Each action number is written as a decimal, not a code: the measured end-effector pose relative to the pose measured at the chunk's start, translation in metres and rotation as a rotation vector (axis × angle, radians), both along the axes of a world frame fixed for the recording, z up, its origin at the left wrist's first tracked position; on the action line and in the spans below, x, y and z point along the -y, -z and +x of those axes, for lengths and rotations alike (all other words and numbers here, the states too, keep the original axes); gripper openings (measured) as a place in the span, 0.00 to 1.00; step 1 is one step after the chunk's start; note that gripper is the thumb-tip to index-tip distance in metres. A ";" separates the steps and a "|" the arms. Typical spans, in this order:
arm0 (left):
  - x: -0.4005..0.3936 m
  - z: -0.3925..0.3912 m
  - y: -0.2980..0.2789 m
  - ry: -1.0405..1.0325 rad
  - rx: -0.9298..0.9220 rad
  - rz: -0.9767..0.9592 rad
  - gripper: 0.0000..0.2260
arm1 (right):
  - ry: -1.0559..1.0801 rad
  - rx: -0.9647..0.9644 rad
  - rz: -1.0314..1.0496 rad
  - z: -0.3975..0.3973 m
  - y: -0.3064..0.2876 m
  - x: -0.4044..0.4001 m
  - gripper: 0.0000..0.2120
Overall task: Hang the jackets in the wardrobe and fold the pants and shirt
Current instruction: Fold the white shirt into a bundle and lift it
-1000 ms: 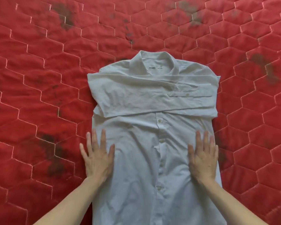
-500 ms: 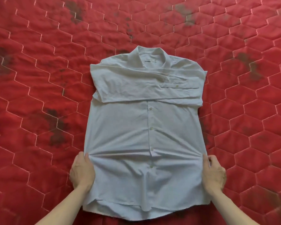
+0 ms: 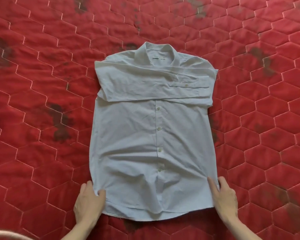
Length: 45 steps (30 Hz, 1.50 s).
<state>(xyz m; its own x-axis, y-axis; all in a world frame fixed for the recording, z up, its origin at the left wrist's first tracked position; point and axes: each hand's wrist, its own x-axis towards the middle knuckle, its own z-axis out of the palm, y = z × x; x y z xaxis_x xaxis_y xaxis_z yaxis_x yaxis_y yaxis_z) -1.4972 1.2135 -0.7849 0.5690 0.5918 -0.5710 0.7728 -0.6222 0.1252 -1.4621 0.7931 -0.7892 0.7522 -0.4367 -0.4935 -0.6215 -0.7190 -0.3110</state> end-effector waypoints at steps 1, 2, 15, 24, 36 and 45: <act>-0.004 -0.004 -0.001 -0.019 0.003 -0.010 0.08 | 0.002 0.002 0.004 -0.004 0.000 0.001 0.16; -0.008 -0.005 -0.001 -0.051 0.009 -0.013 0.06 | 0.003 0.003 -0.001 -0.006 0.000 0.002 0.16; -0.052 -0.002 -0.006 0.591 0.166 0.133 0.30 | -0.277 0.139 -0.059 -0.025 -0.007 0.012 0.28; -0.084 0.017 0.005 1.666 -0.047 0.095 0.57 | -1.242 -0.022 -0.217 -0.017 -0.006 0.071 0.45; -0.056 -0.004 0.000 1.510 -0.068 0.140 0.39 | -1.320 0.082 -0.345 -0.032 -0.008 0.036 0.32; -0.052 -0.007 -0.003 1.299 -0.002 -0.040 0.38 | -1.077 0.270 -0.167 -0.020 -0.015 0.035 0.27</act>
